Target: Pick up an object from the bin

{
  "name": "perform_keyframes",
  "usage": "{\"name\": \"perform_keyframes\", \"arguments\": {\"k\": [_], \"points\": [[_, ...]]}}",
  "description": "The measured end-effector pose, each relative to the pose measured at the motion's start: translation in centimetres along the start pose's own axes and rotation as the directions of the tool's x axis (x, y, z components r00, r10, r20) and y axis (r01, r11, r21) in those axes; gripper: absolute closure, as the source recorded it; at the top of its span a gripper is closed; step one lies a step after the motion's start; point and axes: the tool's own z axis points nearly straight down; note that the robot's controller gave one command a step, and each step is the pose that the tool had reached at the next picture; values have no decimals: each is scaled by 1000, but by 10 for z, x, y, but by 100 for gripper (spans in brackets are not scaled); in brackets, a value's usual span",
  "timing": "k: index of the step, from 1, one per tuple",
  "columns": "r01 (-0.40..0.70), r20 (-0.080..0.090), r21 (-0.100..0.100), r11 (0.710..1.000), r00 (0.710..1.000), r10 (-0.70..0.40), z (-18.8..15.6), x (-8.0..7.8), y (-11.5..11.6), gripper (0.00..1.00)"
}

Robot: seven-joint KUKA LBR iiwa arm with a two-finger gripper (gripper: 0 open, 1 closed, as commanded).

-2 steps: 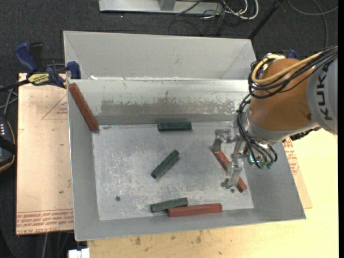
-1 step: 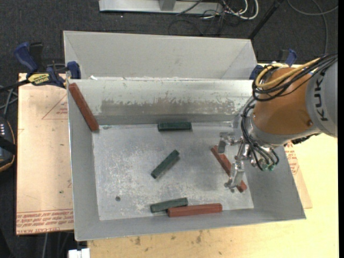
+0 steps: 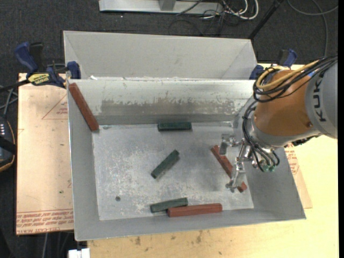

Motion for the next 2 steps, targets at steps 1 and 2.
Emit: {"name": "perform_keyframes", "arguments": {"k": [1, 2], "points": [[35, -12, -1, 999, 999, -35, -29, -6, -3, 0], [78, 8, 2, 997, 997, -78, -43, -45, -22, 0]]}}
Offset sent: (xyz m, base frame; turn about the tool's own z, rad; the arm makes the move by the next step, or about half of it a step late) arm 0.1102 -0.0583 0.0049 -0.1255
